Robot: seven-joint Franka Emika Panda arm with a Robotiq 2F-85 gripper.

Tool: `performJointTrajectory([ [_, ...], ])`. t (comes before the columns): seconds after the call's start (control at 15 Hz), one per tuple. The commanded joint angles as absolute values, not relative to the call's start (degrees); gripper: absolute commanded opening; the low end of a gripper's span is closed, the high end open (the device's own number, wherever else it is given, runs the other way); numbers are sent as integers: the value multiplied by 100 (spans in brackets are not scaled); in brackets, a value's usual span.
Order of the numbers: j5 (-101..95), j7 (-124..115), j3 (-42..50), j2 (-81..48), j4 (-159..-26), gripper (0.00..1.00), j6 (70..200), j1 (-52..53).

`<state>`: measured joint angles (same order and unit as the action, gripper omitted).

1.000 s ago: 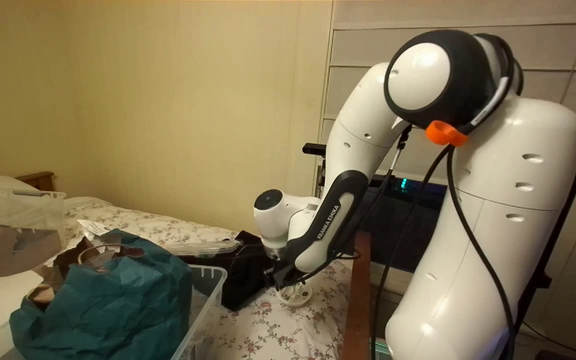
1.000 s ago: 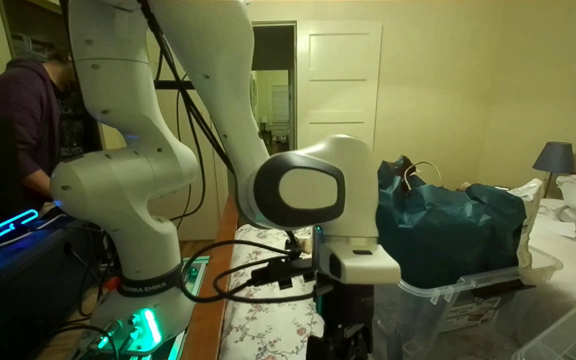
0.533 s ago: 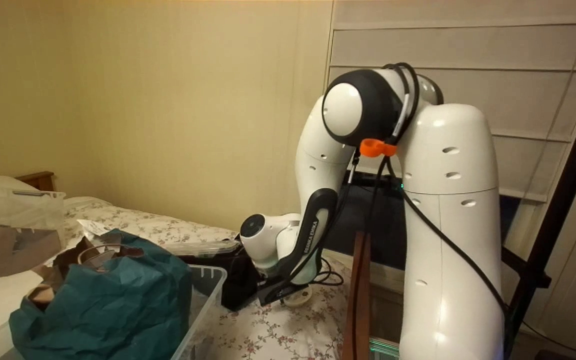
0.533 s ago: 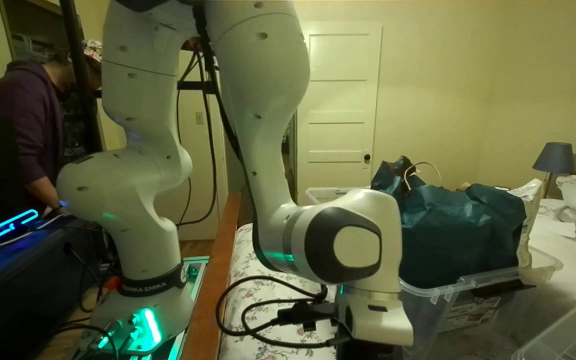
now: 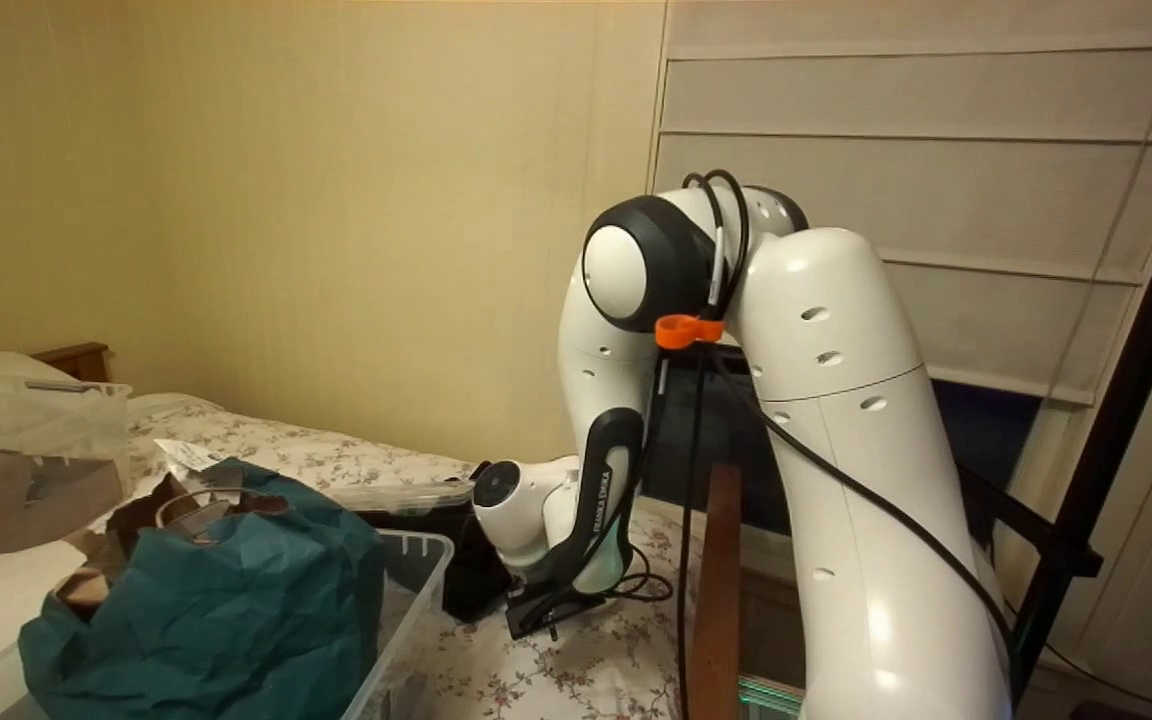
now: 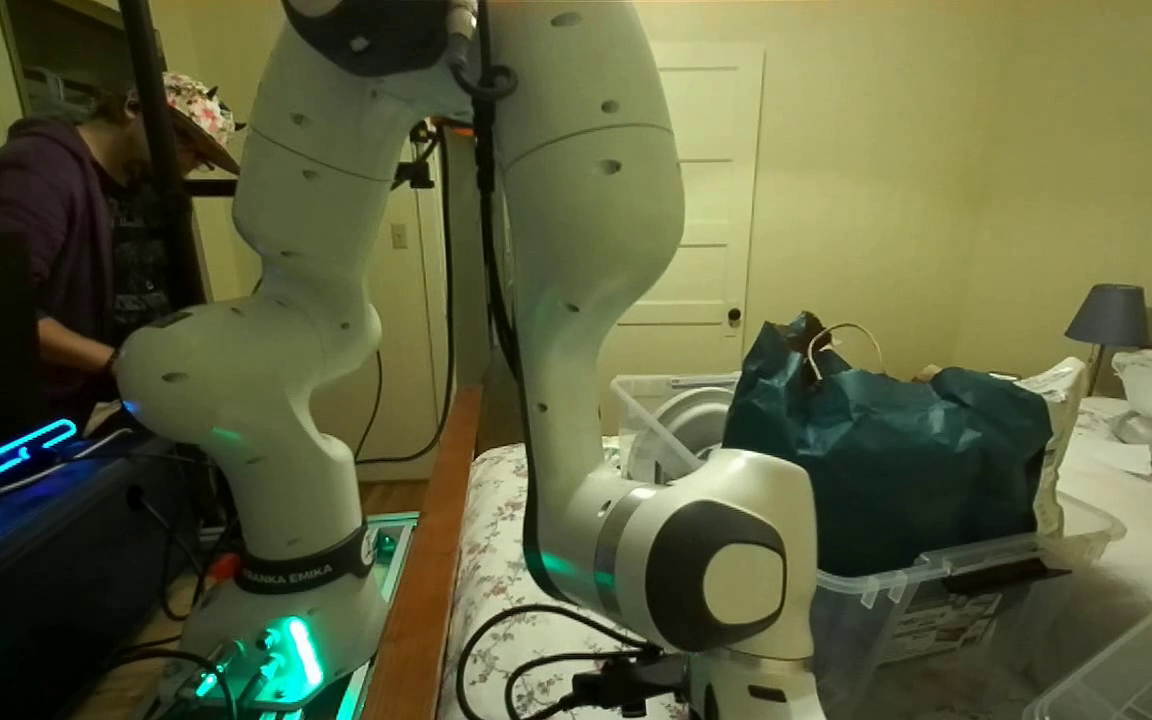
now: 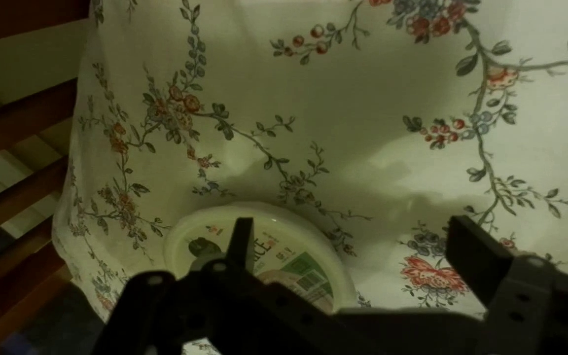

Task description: Move the lid to the left.

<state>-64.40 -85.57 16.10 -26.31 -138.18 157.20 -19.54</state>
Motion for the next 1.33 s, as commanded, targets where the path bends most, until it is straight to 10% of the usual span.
performJointTrajectory([
  [0.0, -6548, -8637, 1906, -2735, -13709, 100, 15789, -1657],
  [0.27, -6820, -8944, 1986, -2906, -13511, 98, 15960, -1561],
  [0.8, -7811, -9539, 2270, -3385, -12999, 59, 16033, -1470],
  [1.13, -8389, -9961, 2404, -3749, -12736, 58, 16140, -1543],
  [1.27, -8557, -10125, 2450, -3819, -12682, 33, 16164, -1558],
])
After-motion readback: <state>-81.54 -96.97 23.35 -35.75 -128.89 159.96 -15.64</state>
